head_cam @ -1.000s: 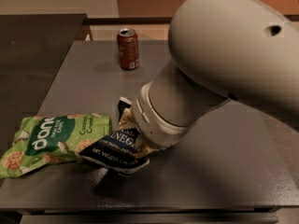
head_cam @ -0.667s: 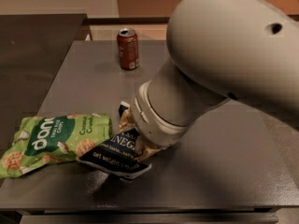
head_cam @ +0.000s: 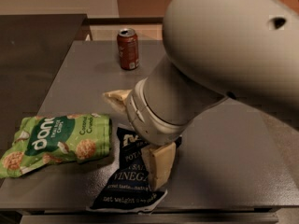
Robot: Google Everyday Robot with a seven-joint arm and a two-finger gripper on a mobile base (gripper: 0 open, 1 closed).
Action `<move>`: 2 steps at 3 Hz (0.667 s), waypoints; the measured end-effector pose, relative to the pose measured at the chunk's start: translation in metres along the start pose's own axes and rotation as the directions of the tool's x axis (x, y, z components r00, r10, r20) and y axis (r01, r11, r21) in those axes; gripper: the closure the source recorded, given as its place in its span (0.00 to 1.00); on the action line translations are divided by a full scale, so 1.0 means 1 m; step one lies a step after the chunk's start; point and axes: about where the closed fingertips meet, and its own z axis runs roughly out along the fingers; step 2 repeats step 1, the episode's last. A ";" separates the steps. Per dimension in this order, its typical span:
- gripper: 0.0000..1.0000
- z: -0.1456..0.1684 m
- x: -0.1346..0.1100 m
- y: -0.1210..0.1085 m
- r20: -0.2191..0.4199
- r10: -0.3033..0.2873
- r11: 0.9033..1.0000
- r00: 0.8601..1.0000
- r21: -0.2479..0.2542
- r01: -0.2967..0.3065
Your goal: Move blue chip bag near green rice chip bag
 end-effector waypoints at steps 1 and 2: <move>0.00 0.000 0.000 0.000 0.000 0.000 1.000 1.000 0.000 0.000; 0.00 0.000 0.000 0.000 0.000 0.000 1.000 1.000 0.000 0.000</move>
Offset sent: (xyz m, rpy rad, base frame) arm 0.0000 0.0000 0.0000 0.0000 0.0000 0.0000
